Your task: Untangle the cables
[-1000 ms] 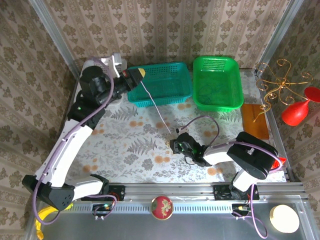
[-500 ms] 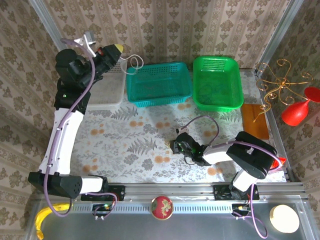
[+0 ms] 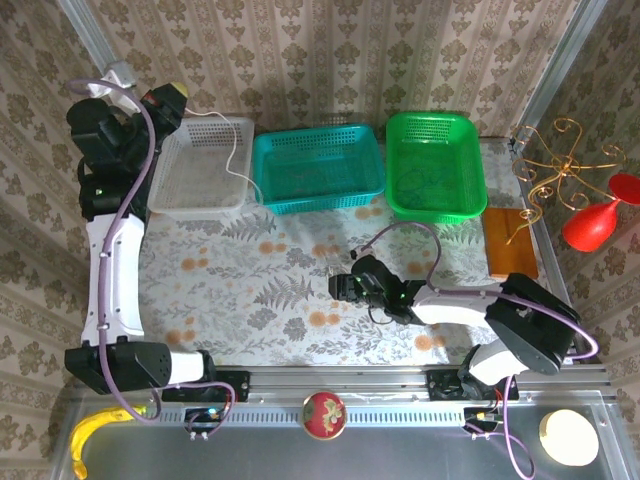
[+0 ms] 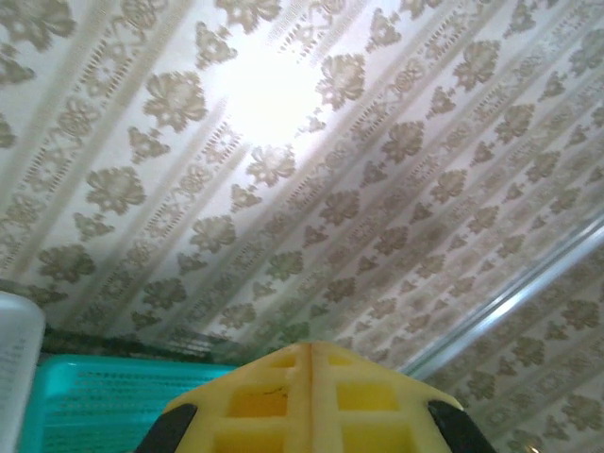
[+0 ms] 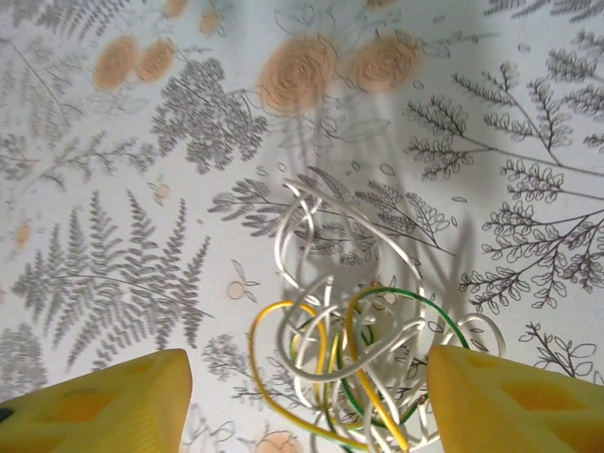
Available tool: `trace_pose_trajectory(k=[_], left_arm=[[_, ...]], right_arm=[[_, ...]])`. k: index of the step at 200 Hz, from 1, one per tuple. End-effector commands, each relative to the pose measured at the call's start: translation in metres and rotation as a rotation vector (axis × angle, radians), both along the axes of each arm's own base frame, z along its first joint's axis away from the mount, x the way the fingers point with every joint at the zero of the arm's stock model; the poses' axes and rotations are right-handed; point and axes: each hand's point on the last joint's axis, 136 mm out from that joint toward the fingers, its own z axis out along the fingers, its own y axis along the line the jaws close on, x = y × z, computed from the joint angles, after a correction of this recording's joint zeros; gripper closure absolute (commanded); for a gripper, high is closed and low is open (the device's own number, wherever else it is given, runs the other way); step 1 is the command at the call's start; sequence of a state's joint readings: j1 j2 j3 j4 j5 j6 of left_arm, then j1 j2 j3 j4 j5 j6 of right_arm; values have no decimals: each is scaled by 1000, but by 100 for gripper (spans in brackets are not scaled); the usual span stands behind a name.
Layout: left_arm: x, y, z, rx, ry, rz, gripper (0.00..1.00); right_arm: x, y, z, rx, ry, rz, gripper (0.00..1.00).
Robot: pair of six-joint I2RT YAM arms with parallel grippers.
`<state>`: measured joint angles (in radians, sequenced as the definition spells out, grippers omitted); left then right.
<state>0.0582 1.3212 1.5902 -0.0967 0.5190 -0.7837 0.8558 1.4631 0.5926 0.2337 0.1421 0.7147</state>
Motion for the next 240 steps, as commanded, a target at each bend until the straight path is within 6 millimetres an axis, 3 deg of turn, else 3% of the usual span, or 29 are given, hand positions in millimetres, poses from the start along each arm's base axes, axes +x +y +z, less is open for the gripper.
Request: trace_pose_trajectory(k=[1,10,14,49,88,117,151,163,172,201,217,240], left_arm=[[11,16,1,53,-54,47,100],[16,24,0,65,-60,68,100],[18,27,-2,73,-62,78,100],[43,63,-19,103,-58,174,100],[83,97,-62,100,-9,236,100],[111,107,-106,101,70,235,100],[131,108,-170,93,189,210,92],[134,108,-187,108,222,203,83],[136,109,-198,111,249,190,65],[134,103,-200,121,283,150,24],[125,94,-188,147,261,134,13],[107,72,-174,209,249,84,8]], right_arm=[[-1,-3,19,-2,18,2,29],[0,-3,22,-4,27,4,28],[1,-3,35,19,7,3,28],[16,-7,75,61,-4,5,26],[30,-12,125,116,-17,34,26],[29,-14,130,123,-5,53,26],[26,-15,116,129,22,50,27],[24,-15,108,127,36,53,27],[22,-16,102,119,44,55,27],[18,-21,81,79,72,56,27],[16,-24,72,67,82,48,27],[13,-28,61,53,94,40,27]])
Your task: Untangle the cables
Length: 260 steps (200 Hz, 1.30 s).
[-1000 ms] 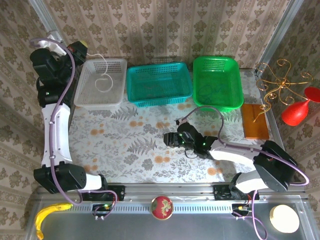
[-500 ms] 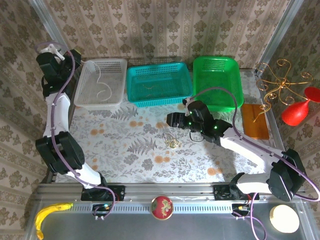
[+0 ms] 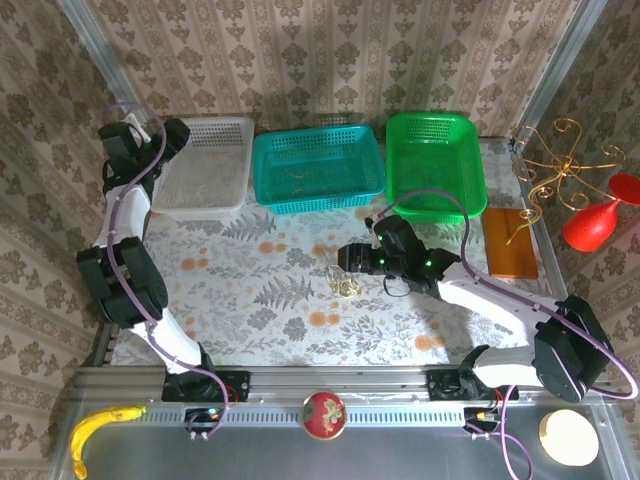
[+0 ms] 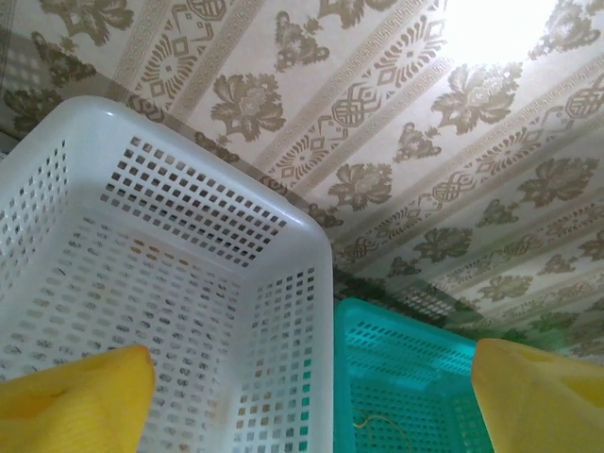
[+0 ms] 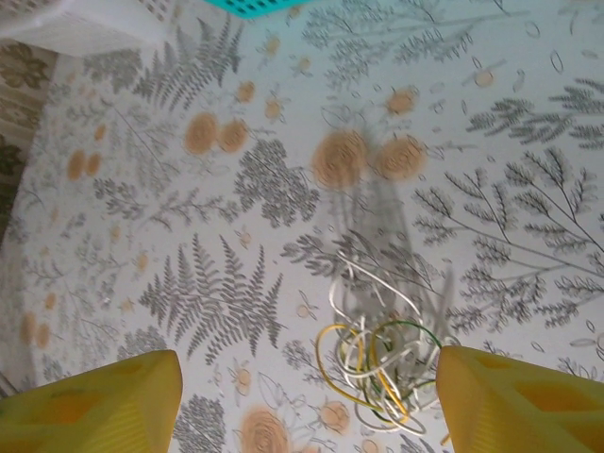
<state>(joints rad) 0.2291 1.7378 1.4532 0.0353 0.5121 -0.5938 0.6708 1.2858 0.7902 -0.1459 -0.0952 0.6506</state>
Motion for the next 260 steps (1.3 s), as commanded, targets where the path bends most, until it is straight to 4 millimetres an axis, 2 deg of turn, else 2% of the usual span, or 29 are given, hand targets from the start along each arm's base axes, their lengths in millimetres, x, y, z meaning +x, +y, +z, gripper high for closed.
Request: trace_pose_trajectory(k=[1,28,65,84,113,118,142,186,220,260], left_arm=[[-25,-29,48,87,-86,-96,8],[-53,-68,53,124,-71,-187,7],[-105,-127,37,162,-13,-269,7],[-136,-152,19,182,32,-292,6],[-179,-175,-13,155,92,-301,6],[-185,-177,-20,149,102,-295,5],[-210,-202,-51,108,143,-327,5],[-244,-243,-95,144,193,-382,4],[-262,-263,-128,122,241,-408,3],[-280,-282,-161,127,298,-443,0]], right_arm=[[-3,-3,-13,-21,13,6,27],[-6,-8,-24,-48,24,5,29],[-6,-9,-37,-90,29,27,32],[-4,-8,-41,-115,25,48,34],[-4,-4,-44,-138,26,97,37],[-5,-3,-54,-157,49,107,38],[-8,-3,-63,-163,62,126,38],[-22,-7,-81,-159,98,140,42],[-26,-10,-87,-138,107,119,47],[-25,-1,-92,-100,134,119,55]])
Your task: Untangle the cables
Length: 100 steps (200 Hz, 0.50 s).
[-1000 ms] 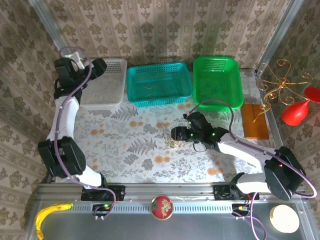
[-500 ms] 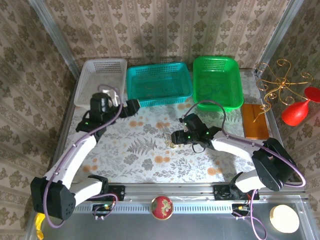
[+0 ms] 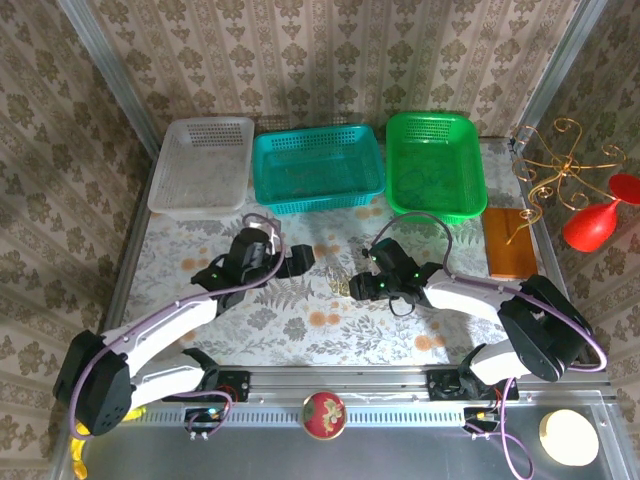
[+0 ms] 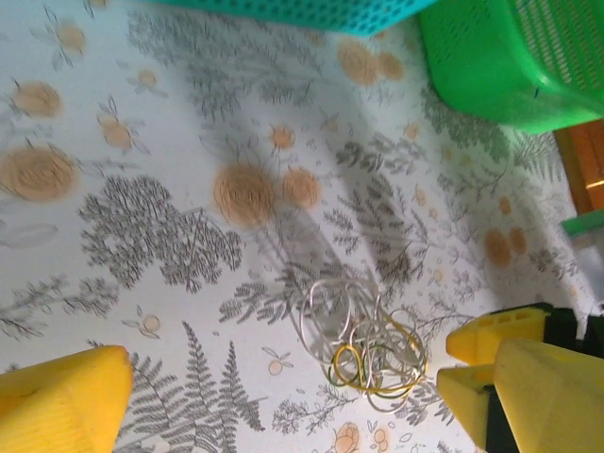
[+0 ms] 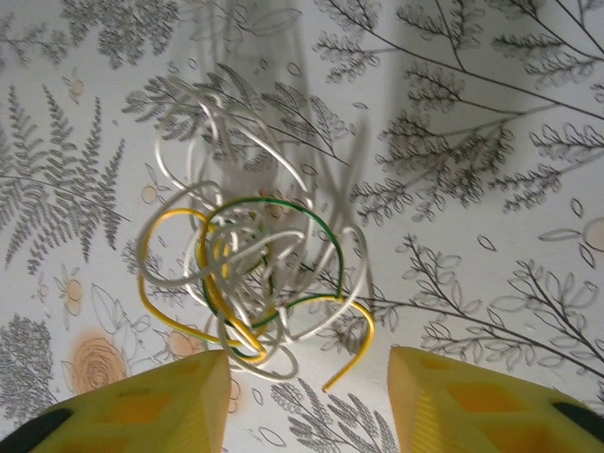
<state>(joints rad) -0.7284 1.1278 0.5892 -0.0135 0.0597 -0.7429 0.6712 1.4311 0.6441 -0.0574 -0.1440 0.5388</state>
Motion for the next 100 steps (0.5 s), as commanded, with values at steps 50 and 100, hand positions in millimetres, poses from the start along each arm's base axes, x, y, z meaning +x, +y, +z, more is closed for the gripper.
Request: trace_pose_trajectory(k=[50,100], left_arm=[[-12,-24,-31,-23,47,0,0],[-21,-41,-50,-23,89,-41,0]], right_arm=[[7,14,1,43,13,4,70],[8,21,22,96,3,21,100]])
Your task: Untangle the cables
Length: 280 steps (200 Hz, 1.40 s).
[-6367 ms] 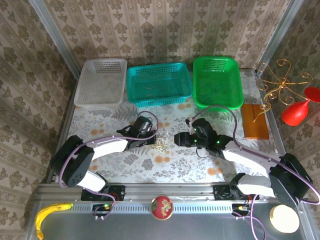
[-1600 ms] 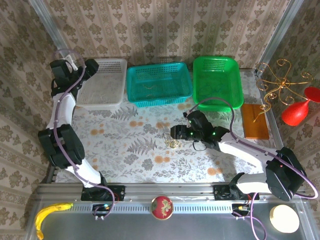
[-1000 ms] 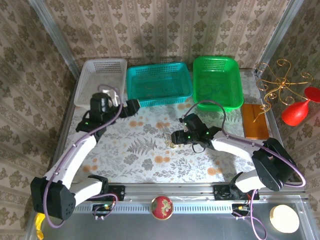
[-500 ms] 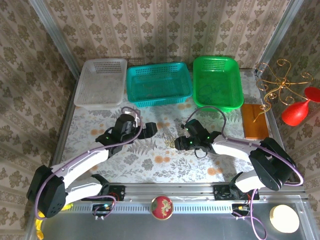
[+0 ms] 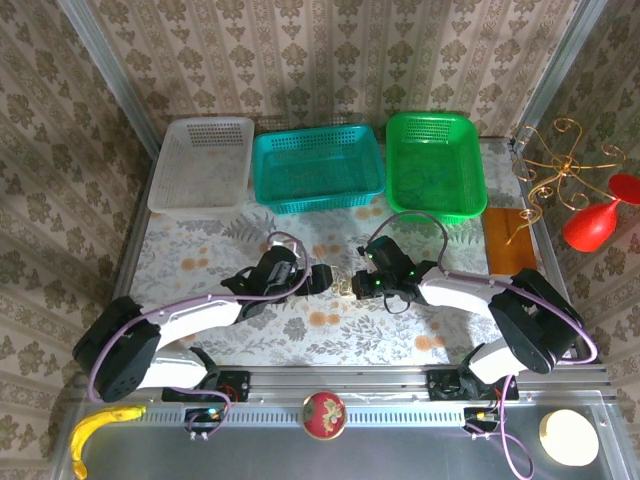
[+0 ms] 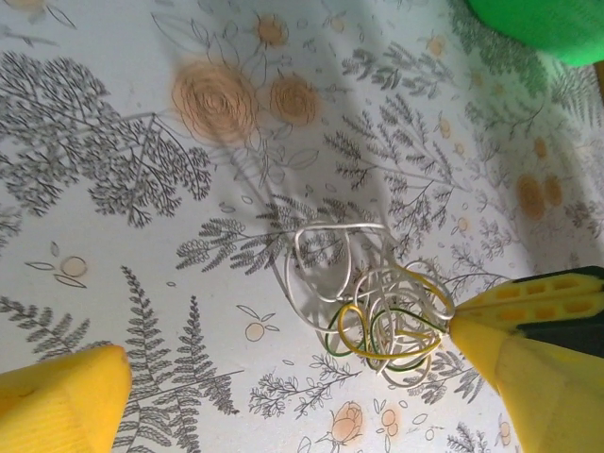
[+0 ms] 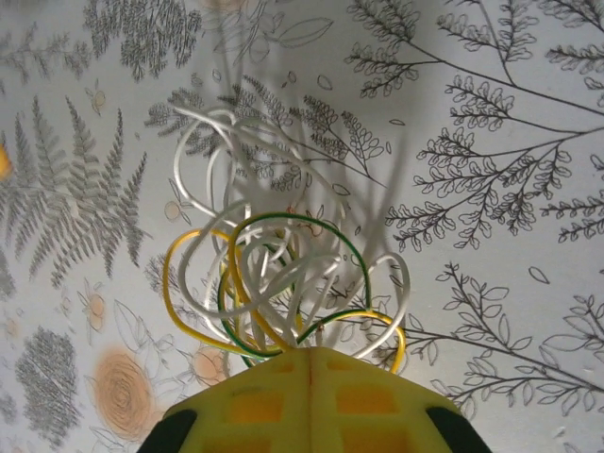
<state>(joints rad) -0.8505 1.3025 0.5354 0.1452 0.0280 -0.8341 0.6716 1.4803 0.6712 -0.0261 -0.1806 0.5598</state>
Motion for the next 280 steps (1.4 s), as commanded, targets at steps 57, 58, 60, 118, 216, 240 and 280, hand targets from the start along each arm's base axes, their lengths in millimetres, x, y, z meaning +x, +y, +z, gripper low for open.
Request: trace_pose_trajectory(k=[57,58,60,118,216,240,280], left_arm=[[-2,-8,-8,-35,8,2,4],[-2,-8,-8,-36,8,2,4],[-2,-8,-9,-36,10,0,5],[-2,-6,-15,-32,21,17,7],[2,6,-7,-77,28,93,4],[8,9,7,-190,16,139,5],[18,13,30,-287,-11,161,9]], right_arm=[[-1,8,58,161,-64,-14,100],[-1,8,58,161,-65,-14,100],[-1,7,58,161,-67,-15,100],[6,10,33,92,-55,13,45],[14,20,21,84,-40,52,100],[6,17,38,125,-96,85,100],[-6,22,61,226,-171,156,100]])
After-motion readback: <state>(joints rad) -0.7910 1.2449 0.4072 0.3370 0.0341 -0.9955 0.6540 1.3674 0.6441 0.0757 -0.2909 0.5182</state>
